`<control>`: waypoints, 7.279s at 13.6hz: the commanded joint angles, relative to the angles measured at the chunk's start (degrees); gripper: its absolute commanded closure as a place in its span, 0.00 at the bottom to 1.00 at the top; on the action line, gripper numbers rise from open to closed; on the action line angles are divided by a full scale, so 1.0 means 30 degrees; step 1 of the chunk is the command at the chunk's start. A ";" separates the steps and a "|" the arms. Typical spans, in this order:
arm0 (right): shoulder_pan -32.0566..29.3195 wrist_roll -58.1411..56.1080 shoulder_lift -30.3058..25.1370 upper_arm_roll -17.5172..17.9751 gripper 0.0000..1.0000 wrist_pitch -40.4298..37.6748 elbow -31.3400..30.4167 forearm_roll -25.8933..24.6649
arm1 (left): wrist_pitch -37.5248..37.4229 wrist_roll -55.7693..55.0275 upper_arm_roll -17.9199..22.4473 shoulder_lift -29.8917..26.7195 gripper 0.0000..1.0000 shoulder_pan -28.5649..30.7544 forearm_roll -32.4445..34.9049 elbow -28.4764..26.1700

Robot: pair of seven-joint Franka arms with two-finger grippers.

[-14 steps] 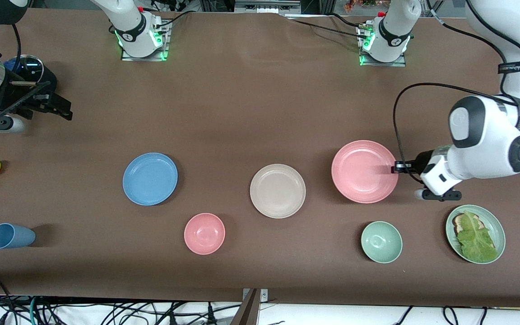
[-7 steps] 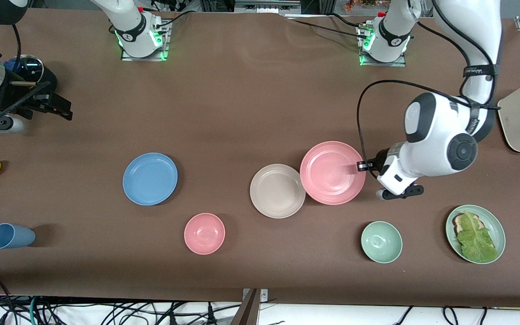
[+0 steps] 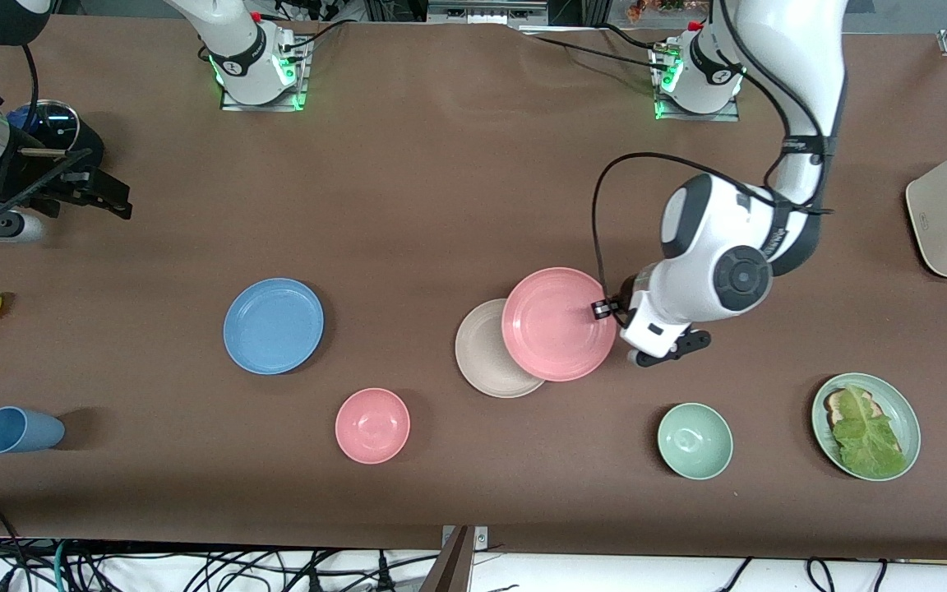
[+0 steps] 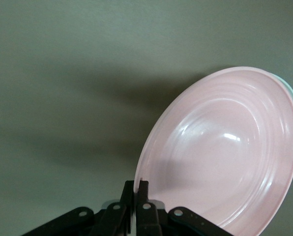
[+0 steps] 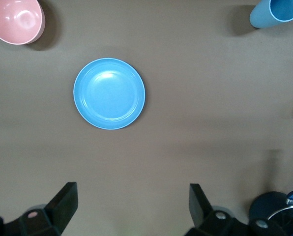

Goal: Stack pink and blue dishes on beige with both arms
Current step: 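Slide the pink plate with the left gripper onto the beige plate, then open the left gripper and lift it off the pink plate, then return the left arm while the right gripper reaches the blue plate, then close the right gripper on the blue plate rim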

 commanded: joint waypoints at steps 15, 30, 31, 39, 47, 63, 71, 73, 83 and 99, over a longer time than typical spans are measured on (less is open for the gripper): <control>-0.0077 -0.0115 -0.0265 -0.0015 0.00 -0.0192 -0.0183 0.0133 | 0.4678 -0.2222 0.0225 0.3195 1.00 -0.2513 0.0266 0.1100; -0.0077 -0.0115 -0.0207 -0.0045 0.00 -0.0280 -0.0183 0.0133 | 0.4944 -0.2077 0.0254 0.4164 0.38 -0.2426 0.0266 0.1949; -0.0077 -0.0115 -0.0207 -0.0045 0.00 -0.0280 -0.0154 0.0133 | 0.4944 -0.1931 0.0254 0.4135 0.38 -0.2397 0.0266 0.2007; 0.0069 0.0119 -0.0090 0.0014 0.00 0.0801 0.0081 -0.0013 | 0.0382 0.0233 0.0401 0.3551 0.01 -0.1082 0.1204 0.4349; 0.0157 0.0178 -0.0032 0.0131 0.00 0.1976 0.0081 -0.0013 | -0.3401 0.6237 0.0459 0.1879 0.01 0.1934 0.1262 0.4410; -0.0077 -0.2634 0.3689 -0.0015 0.00 0.6859 -0.2488 -0.0014 | -0.6921 1.4858 0.0401 -0.1018 0.00 0.6802 0.3898 0.4440; -0.0194 -0.2664 0.6091 0.0072 0.00 1.4831 -0.7239 0.0544 | -0.9265 1.2309 -0.2457 -0.4298 0.00 0.8493 0.5887 0.4410; -0.0194 -0.2577 0.6966 0.0072 0.01 1.6209 -0.7478 0.0573 | -0.9265 1.2221 -0.3872 -0.5061 0.00 0.9320 0.6649 0.4294; -0.0282 -0.2518 0.9051 0.0131 0.54 1.7768 -0.7624 0.1129 | -1.1287 1.2455 -0.4111 -0.6647 0.00 0.9908 0.7299 0.3326; 0.0039 -0.2577 0.7614 0.1418 1.00 0.8843 -0.0400 0.1801 | -1.1257 0.9203 -0.4404 -0.7963 0.00 1.0406 0.6741 0.4439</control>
